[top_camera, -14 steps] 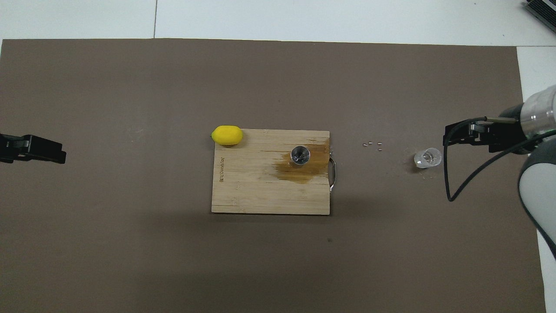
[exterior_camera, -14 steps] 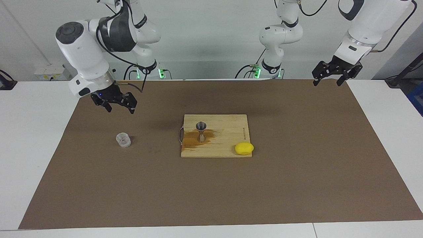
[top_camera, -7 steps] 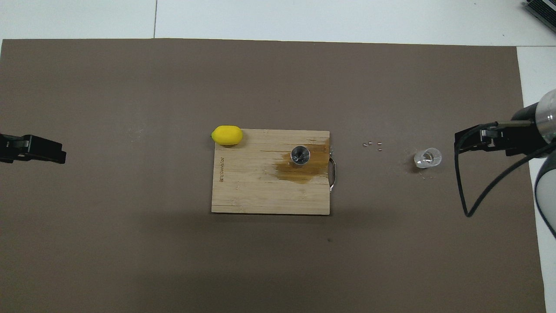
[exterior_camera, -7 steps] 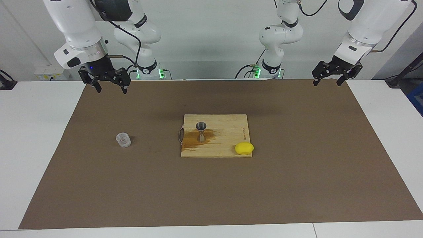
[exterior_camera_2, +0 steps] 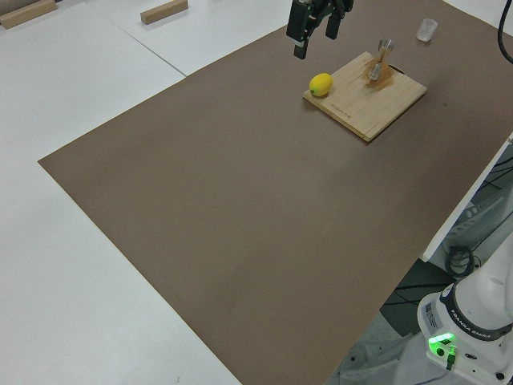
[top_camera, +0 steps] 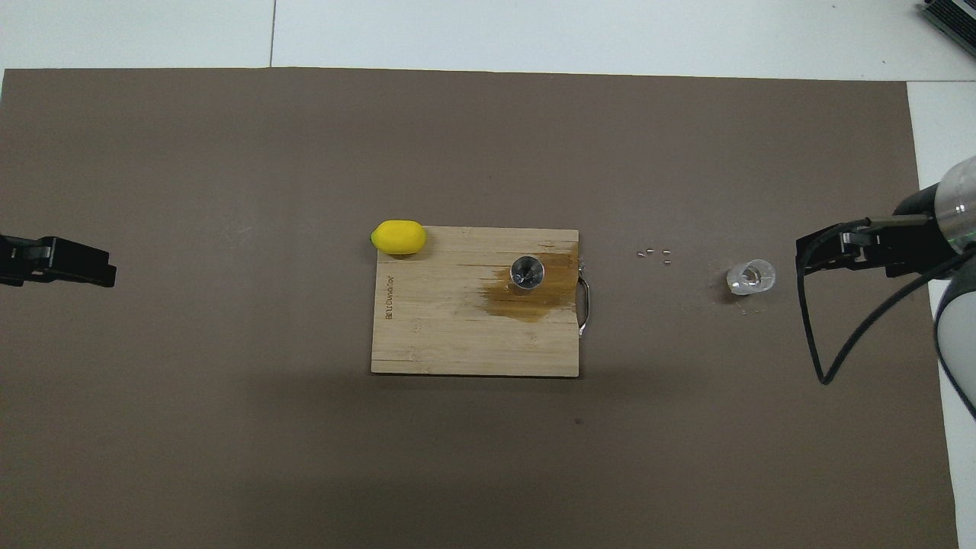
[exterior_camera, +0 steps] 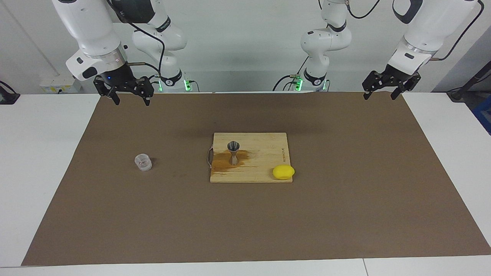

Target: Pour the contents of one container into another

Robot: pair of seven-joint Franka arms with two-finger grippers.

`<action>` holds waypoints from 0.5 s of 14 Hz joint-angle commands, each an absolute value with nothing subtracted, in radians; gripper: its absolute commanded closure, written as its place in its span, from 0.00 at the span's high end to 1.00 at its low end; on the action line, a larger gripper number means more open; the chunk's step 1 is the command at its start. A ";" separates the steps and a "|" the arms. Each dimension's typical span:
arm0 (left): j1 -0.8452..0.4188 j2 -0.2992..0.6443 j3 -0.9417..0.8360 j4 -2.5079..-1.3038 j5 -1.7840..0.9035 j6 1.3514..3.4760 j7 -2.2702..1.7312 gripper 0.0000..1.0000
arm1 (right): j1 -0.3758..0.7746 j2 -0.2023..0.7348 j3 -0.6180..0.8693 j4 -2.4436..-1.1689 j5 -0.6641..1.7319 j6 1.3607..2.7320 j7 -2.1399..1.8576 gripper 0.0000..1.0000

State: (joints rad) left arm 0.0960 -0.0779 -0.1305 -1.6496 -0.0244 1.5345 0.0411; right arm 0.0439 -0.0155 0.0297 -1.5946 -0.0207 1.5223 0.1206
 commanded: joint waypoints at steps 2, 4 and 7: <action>0.101 -0.091 -0.135 -1.661 -0.015 1.526 0.048 1.00 | 0.029 -0.012 0.037 -1.592 -0.015 1.511 0.118 0.99; 0.101 -0.090 -0.135 -1.661 -0.014 1.526 0.048 1.00 | 0.035 -0.014 0.037 -1.595 -0.015 1.517 0.150 0.99; 0.101 -0.089 -0.135 -1.661 -0.014 1.526 0.048 1.00 | 0.035 -0.021 0.037 -1.609 -0.015 1.520 0.170 0.99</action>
State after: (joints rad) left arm 0.0960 -0.0779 -0.1305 -1.6496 -0.0244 1.5345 0.0411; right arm 0.0444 -0.0153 0.0292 -1.5979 -0.0207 1.5222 0.1404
